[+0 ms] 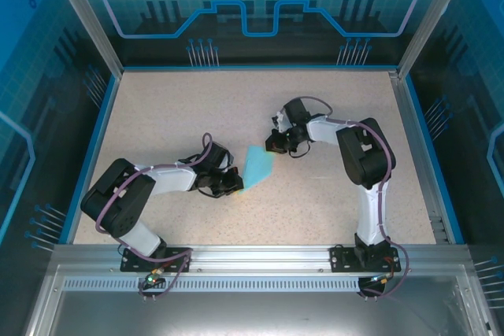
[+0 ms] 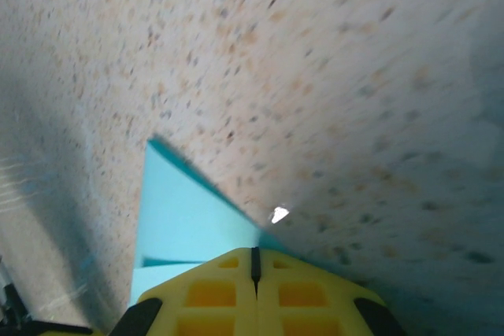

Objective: Fold a paper plane with a square sheet of paper (pick it up from the middle)
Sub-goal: Fourth fold the wing at the center of the table, then pick up the paper from the center of the table.

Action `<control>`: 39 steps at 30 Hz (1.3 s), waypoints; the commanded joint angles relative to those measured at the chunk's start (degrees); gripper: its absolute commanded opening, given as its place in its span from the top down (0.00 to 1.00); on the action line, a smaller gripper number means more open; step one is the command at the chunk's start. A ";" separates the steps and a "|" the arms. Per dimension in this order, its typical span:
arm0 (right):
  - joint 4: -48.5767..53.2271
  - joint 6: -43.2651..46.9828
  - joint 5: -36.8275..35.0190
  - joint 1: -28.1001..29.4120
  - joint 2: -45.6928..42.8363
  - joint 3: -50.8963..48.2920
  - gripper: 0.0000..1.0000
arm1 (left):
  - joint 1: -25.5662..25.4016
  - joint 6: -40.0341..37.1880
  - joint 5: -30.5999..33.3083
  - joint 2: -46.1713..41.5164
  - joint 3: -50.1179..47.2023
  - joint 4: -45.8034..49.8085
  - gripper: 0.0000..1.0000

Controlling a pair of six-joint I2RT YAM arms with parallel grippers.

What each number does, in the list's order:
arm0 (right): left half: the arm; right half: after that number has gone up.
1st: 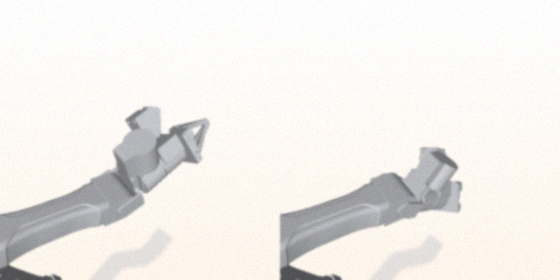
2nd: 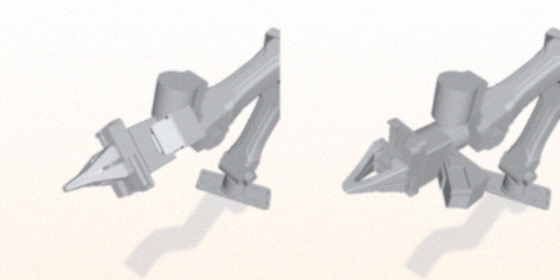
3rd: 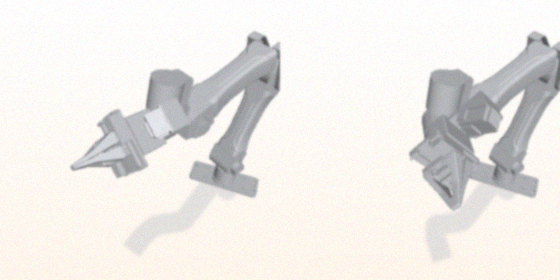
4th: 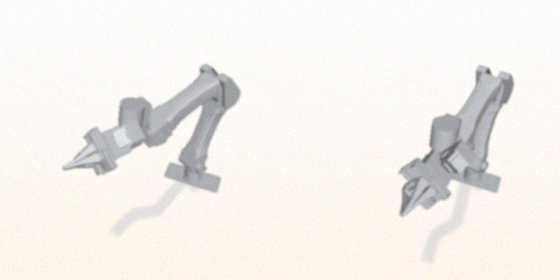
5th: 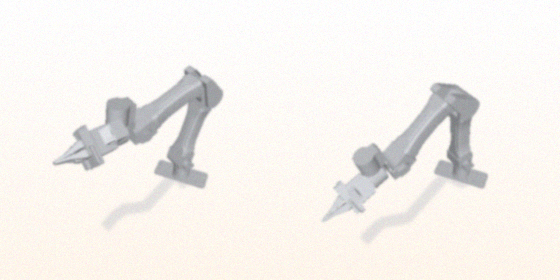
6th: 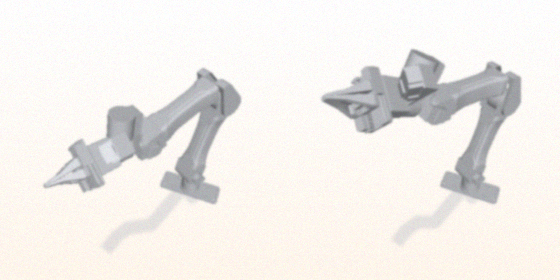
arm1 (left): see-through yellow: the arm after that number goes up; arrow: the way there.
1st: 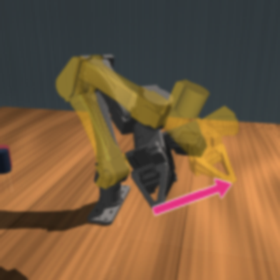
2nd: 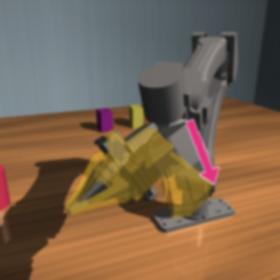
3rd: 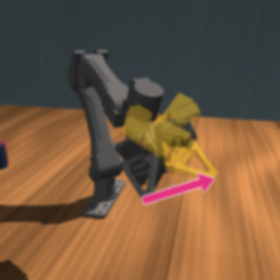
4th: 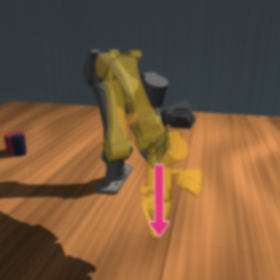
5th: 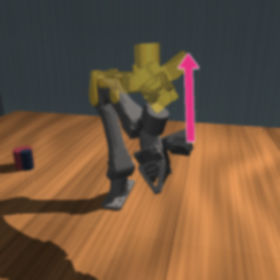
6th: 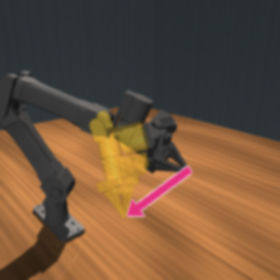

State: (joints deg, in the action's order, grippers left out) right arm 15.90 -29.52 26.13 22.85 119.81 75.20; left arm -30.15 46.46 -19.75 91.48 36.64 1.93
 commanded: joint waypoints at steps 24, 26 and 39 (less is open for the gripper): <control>-8.56 -28.72 -4.96 11.48 -14.47 -15.65 0.58 | 5.99 -3.21 7.24 -8.26 6.89 12.04 0.30; -7.62 -30.37 -5.63 11.99 -13.67 -15.13 0.59 | 5.98 -3.43 5.32 -7.20 6.48 10.02 0.30; -8.61 -32.62 -4.79 13.71 -10.32 -13.24 0.62 | 5.98 -5.74 -4.64 -1.07 6.00 3.85 0.56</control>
State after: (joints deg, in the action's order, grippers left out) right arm 7.81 -60.95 21.04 35.64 108.47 60.40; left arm -24.47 41.60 -20.45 88.77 43.62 7.68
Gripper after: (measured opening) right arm 0.382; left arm 0.451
